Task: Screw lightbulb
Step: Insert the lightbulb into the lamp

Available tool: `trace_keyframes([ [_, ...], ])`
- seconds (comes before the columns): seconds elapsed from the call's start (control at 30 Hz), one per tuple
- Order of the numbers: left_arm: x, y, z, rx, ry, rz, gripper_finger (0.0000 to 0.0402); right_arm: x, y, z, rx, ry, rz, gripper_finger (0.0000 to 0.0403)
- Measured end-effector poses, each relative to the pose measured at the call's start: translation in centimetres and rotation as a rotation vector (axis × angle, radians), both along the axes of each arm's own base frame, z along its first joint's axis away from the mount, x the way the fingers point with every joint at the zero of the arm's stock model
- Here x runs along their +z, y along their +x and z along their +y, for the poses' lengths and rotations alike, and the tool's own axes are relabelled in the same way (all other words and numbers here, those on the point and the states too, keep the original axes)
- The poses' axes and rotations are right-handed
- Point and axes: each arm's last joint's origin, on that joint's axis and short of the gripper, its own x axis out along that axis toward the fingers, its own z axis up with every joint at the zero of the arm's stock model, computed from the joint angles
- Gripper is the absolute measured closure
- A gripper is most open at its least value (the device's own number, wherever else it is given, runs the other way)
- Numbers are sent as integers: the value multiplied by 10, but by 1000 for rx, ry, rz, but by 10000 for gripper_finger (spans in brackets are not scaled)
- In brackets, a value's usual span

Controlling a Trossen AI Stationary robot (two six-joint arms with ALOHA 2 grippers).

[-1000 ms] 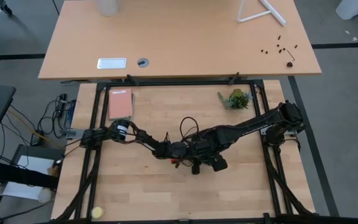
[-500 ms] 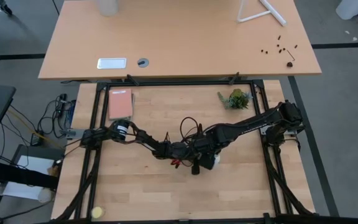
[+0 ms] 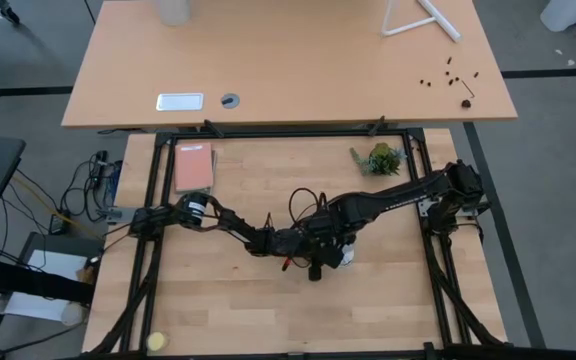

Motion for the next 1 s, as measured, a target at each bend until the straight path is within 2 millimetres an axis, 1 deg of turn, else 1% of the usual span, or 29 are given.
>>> trace_keyframes([
  [0.1, 0, 0, 0, 0, 0, 0, 223, 0, -2, 0, -16, -3, 20, 56],
  [0.37, 0, 0, 0, -3, 0, 0, 223, 1, -2, 5, -27, -44, -1, 56],
  [0.6, 0, 0, 0, -4, -1, 0, 223, -11, -4, 7, -2, -42, -13, 55],
  [0.83, 0, 0, 0, -5, -1, 1, 223, -13, -4, 8, 27, -15, -27, 55],
  [0.9, 0, 0, 0, -5, -1, 1, 223, -13, -4, 8, 87, -8, -31, 55],
  [1.0, 0, 0, 0, -5, -1, 1, 223, -13, -4, 8, 282, -12, -47, 55],
])
